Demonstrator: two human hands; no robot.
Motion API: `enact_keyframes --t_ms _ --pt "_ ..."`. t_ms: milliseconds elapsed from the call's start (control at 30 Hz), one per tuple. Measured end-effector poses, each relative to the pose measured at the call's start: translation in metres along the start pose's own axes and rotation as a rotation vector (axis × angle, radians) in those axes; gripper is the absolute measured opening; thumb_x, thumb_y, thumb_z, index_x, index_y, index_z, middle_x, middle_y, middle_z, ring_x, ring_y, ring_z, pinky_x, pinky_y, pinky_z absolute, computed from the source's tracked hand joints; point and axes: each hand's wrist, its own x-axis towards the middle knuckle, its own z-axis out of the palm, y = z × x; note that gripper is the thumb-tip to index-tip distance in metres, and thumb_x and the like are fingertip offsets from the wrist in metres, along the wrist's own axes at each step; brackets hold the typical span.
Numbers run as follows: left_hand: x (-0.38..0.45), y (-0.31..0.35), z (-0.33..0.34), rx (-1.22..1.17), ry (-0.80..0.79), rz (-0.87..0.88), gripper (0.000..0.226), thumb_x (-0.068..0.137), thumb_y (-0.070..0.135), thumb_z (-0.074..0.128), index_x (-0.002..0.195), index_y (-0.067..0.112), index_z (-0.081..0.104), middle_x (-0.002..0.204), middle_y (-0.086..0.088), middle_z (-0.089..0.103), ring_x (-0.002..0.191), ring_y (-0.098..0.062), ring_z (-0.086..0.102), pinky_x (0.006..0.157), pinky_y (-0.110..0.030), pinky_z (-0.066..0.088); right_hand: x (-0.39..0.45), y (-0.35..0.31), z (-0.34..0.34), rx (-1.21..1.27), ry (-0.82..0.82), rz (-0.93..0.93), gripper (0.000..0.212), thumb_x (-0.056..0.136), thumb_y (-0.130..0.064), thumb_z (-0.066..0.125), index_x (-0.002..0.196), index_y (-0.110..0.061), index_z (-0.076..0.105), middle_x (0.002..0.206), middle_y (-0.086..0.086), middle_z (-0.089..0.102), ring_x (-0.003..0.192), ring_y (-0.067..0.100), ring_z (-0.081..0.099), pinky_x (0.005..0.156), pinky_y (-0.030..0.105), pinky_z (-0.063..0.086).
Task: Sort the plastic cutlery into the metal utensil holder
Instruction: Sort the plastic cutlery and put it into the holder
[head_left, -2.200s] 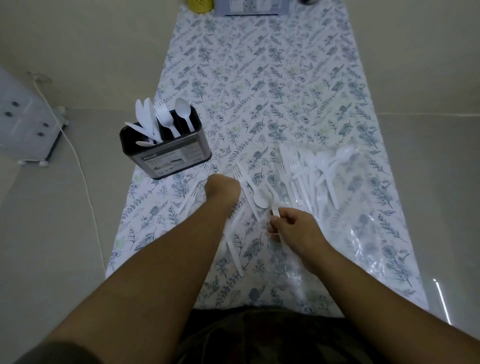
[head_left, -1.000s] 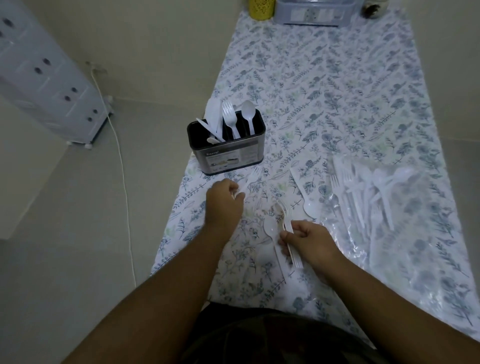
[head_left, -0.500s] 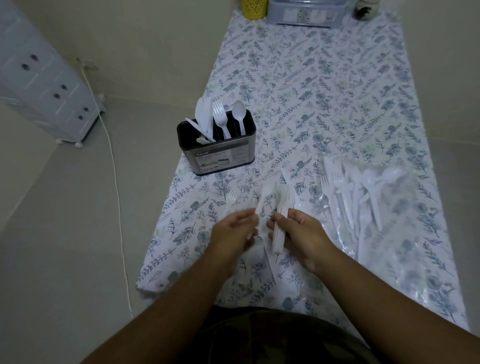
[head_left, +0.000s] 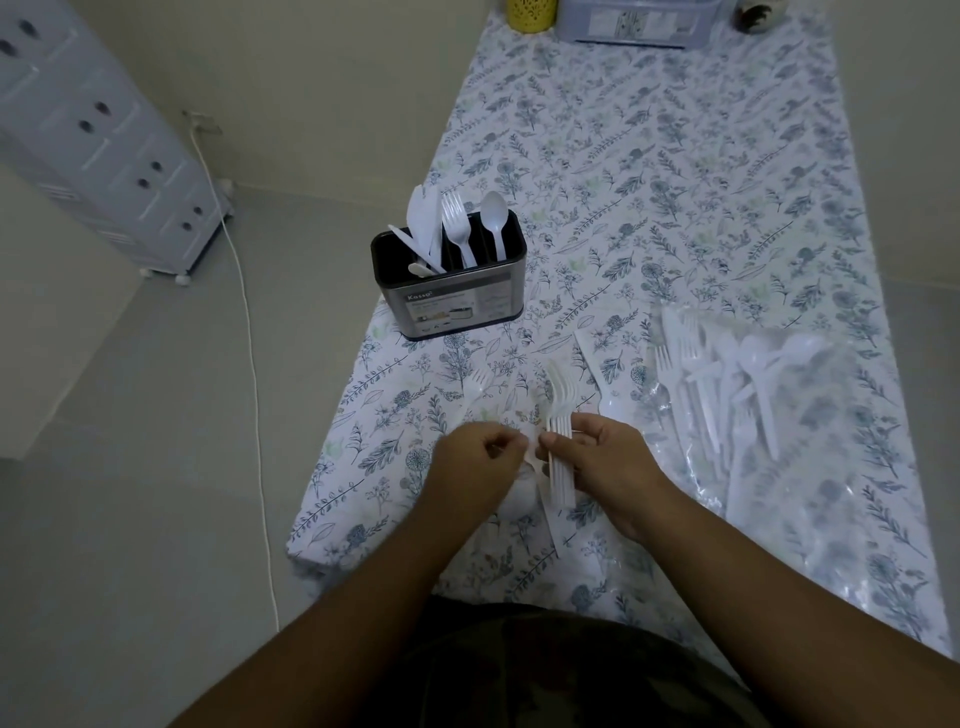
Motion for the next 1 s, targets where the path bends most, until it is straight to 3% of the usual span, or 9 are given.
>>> enact_keyframes --t_ms 67,133,267,367,467,567,667,867,1000 --pt "0.016 -0.018 -0.009 0.103 0.152 0.015 0.005 0.089 0.022 0.069 0.094 0.019 0.070 0.086 0.007 0.065 0.076 -0.002 0.059 0.065 -0.011 0.044 -0.001 0.004 -0.003 -0.009 0.045 0.011 0.016 0.089 -0.011 0.075 0.104 -0.006 0.074 0.092 0.017 0.078 0.083 0.029 0.073 0.088 0.053 0.059" --pt "0.031 -0.037 -0.015 0.176 0.223 -0.045 0.019 0.086 0.021 0.074 0.102 0.017 0.064 0.094 0.004 0.060 0.083 -0.007 0.054 0.068 -0.015 0.038 -0.002 0.009 -0.008 0.005 0.110 0.040 0.011 0.090 -0.011 0.074 0.100 -0.007 0.075 0.093 0.021 0.077 0.079 0.030 0.072 0.086 0.054 0.060" --pt "0.048 -0.056 -0.014 0.327 0.126 -0.144 0.017 0.086 0.025 0.074 0.086 0.017 0.059 0.086 -0.002 0.059 0.081 -0.019 0.057 0.066 -0.028 0.041 -0.005 0.016 -0.021 0.022 0.194 0.077 0.007 0.089 -0.010 0.074 0.093 -0.004 0.076 0.089 0.024 0.076 0.077 0.037 0.073 0.082 0.060 0.060" --pt "0.045 -0.047 -0.013 0.449 0.105 -0.074 0.012 0.096 0.019 0.059 0.086 0.012 0.061 0.082 -0.002 0.061 0.076 -0.019 0.060 0.063 -0.025 0.045 -0.009 0.017 -0.025 0.020 0.211 0.076 0.013 0.091 -0.009 0.073 0.100 0.000 0.073 0.092 0.025 0.076 0.075 0.036 0.073 0.079 0.059 0.061" --pt "0.027 -0.024 -0.010 0.078 0.047 -0.076 0.007 0.095 0.015 0.063 0.100 0.015 0.067 0.083 0.004 0.064 0.072 -0.006 0.061 0.056 -0.010 0.049 -0.012 0.015 -0.024 0.051 0.149 0.050 0.015 0.091 -0.010 0.072 0.104 -0.001 0.073 0.093 0.024 0.076 0.083 0.041 0.073 0.080 0.063 0.060" --pt "0.005 0.003 0.006 -0.406 -0.155 -0.175 0.026 0.093 0.014 0.067 0.117 0.024 0.069 0.086 -0.011 0.074 0.076 -0.023 0.069 0.071 -0.031 0.063 -0.017 0.010 -0.019 0.036 0.059 -0.009 0.020 0.092 -0.014 0.072 0.111 -0.006 0.073 0.096 0.017 0.078 0.089 0.033 0.075 0.083 0.046 0.062" --pt "-0.006 0.014 0.026 -0.567 -0.174 -0.173 0.030 0.093 0.010 0.067 0.122 0.018 0.069 0.095 -0.009 0.076 0.089 -0.022 0.074 0.082 -0.036 0.061 -0.021 0.005 -0.015 0.093 -0.034 -0.038 0.024 0.096 -0.016 0.068 0.118 -0.009 0.070 0.107 0.016 0.078 0.098 0.033 0.075 0.086 0.047 0.060" --pt "-0.004 0.011 0.034 -0.249 -0.104 0.027 0.029 0.095 0.022 0.066 0.123 0.018 0.070 0.102 0.000 0.075 0.084 -0.007 0.071 0.080 -0.029 0.061 -0.024 0.003 -0.016 0.041 -0.019 -0.092 0.017 0.097 -0.014 0.065 0.112 -0.013 0.072 0.105 0.013 0.078 0.098 0.033 0.075 0.084 0.045 0.060" --pt "-0.005 0.013 0.037 -0.135 -0.096 0.097 0.023 0.096 0.029 0.059 0.114 0.025 0.072 0.093 0.001 0.072 0.081 -0.014 0.071 0.077 -0.041 0.061 -0.022 0.005 -0.014 -0.113 0.036 -0.163 0.015 0.096 -0.020 0.067 0.107 -0.014 0.075 0.098 0.016 0.077 0.097 0.036 0.073 0.087 0.053 0.057"
